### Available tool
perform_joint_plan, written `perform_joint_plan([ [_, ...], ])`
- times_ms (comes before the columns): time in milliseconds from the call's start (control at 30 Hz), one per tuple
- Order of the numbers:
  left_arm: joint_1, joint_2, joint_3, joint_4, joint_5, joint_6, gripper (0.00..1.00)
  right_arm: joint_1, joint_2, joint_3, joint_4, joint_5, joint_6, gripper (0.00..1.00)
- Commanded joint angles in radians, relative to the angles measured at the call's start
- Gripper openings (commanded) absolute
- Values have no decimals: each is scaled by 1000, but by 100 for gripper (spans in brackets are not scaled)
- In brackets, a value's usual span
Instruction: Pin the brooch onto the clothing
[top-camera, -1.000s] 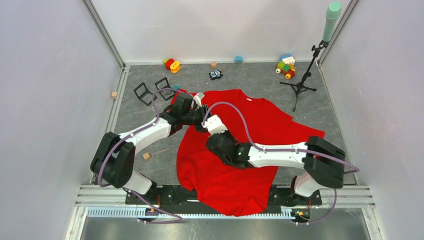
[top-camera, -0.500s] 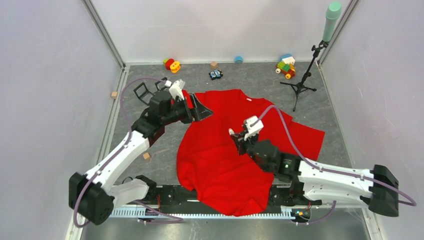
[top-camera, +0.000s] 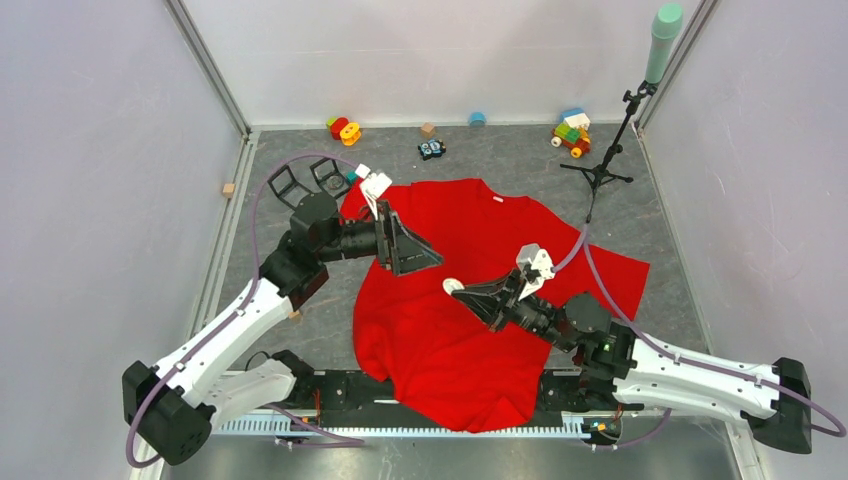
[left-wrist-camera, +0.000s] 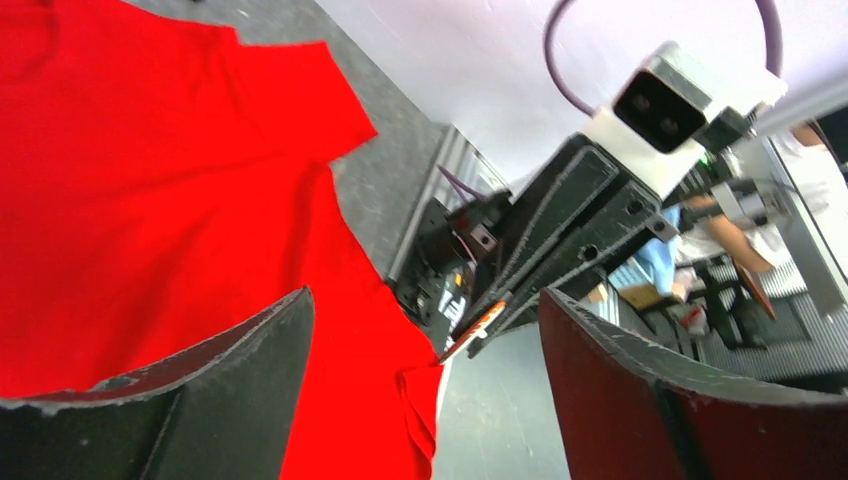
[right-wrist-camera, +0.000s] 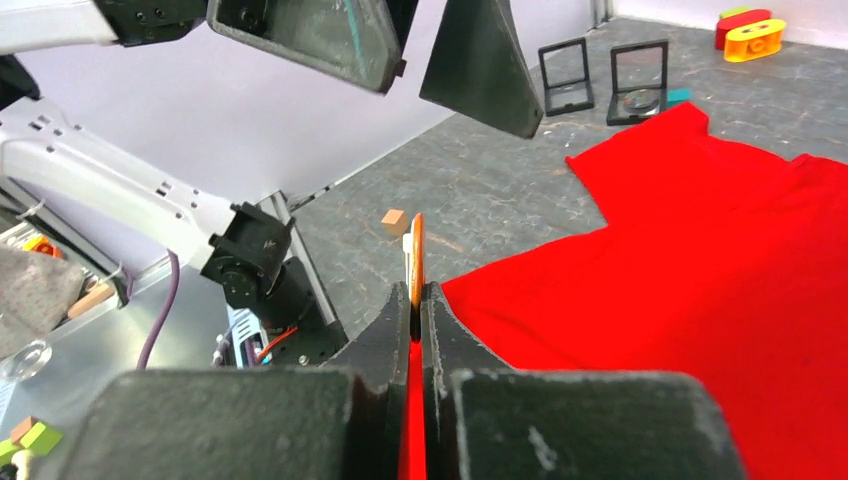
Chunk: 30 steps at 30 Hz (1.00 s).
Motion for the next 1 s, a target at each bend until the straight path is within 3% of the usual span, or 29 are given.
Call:
perform_joint_plan([
  [0,-55,11,-3,65,151,46,83,-1,-7,72,-37,-66,7,0],
  [133,-91,16,-3,81,219,42,78,-1,-24,113,-95,-66,-7,0],
  [433,-142,38,-5,65,248,62,84,-2,-105,178,-258,-70,-23,0],
  [800,-243,76,9,5,232,113,56,-1,-166,155,-298,-145,3,0],
  [967,-265,89,10,13,252,103,53,-1,-167,169,-327,-207,0,0],
])
